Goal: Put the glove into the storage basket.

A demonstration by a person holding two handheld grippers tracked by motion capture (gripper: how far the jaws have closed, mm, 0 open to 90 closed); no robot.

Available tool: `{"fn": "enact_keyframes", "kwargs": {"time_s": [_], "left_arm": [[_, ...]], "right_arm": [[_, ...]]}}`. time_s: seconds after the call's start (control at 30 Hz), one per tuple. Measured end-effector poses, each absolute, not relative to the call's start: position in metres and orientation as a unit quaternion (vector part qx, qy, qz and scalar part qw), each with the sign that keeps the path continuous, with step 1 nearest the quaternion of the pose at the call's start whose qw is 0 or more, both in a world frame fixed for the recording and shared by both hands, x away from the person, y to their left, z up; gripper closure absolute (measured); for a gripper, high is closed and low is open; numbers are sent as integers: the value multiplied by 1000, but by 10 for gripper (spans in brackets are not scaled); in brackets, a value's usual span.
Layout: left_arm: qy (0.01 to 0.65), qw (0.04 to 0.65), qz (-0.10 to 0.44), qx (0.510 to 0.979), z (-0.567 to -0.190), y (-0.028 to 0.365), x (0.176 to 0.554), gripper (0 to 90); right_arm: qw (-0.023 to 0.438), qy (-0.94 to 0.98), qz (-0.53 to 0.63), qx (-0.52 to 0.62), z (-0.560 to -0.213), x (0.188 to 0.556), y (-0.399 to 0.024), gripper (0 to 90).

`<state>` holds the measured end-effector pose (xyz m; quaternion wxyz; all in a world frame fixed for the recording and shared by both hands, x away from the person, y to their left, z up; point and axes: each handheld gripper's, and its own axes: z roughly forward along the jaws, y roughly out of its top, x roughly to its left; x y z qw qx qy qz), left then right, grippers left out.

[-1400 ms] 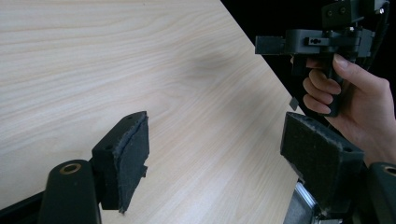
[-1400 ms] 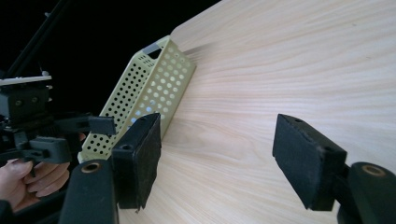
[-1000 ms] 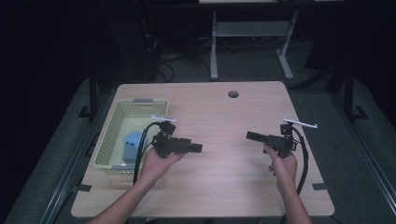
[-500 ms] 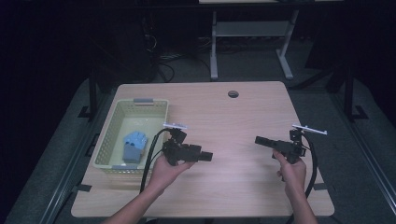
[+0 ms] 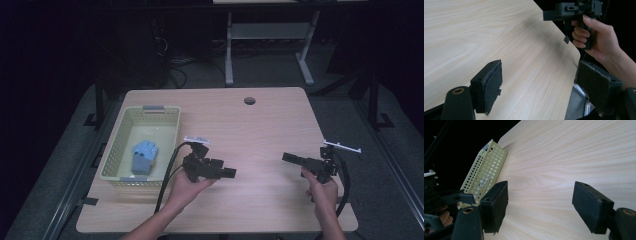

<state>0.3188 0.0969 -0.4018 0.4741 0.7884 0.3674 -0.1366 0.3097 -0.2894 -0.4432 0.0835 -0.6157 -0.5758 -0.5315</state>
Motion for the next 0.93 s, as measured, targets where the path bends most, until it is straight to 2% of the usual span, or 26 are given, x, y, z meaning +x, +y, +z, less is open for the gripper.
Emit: {"fn": "enact_keyframes", "kwargs": {"time_s": [0.6, 0.93], "left_arm": [[355, 474, -161, 790, -421, 84, 303, 205], [333, 483, -158, 794, -434, 80, 281, 206]], "right_arm": [[92, -571, -537, -614, -466, 279, -307, 276], [88, -582, -546, -596, -470, 258, -310, 265]]}}
